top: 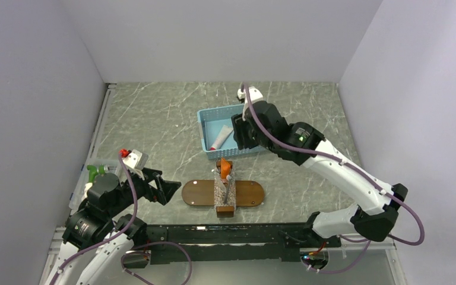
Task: Prepare toiletry sets of a toothbrush and toothpaste on the tray
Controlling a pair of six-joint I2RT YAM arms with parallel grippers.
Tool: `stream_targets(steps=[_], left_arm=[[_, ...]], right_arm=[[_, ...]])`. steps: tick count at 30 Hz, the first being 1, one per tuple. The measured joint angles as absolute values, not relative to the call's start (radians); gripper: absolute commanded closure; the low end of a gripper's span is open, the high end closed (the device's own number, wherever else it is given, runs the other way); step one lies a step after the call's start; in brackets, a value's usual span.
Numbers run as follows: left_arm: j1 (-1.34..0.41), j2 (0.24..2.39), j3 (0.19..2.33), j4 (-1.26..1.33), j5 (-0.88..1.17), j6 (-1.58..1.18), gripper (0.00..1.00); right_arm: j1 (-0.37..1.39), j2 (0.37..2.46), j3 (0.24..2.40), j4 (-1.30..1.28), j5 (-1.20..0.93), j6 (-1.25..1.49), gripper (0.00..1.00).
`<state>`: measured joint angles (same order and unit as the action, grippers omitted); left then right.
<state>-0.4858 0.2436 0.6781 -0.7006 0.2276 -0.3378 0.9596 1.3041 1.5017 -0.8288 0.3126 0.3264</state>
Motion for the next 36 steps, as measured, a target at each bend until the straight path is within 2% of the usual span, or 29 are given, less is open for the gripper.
stream_targets(steps=[12,23,36], left_arm=[[-0.486,0.244,0.678,-0.7,0.227,-0.338,0.01],[-0.486,0.247,0.673,-0.7,0.227,-0.338,0.01],[-0.486,0.247,0.673,-0.7,0.227,-0.338,0.01]], right_arm=[[0.736,1.492,1.531,-0.818,0.259,0.316,0.51],[0.642,1.749,1.596,-0.792,0.257,0.29,0.52],[0.549,1.831,1.617,-0.722,0.281,0.259,0.52]])
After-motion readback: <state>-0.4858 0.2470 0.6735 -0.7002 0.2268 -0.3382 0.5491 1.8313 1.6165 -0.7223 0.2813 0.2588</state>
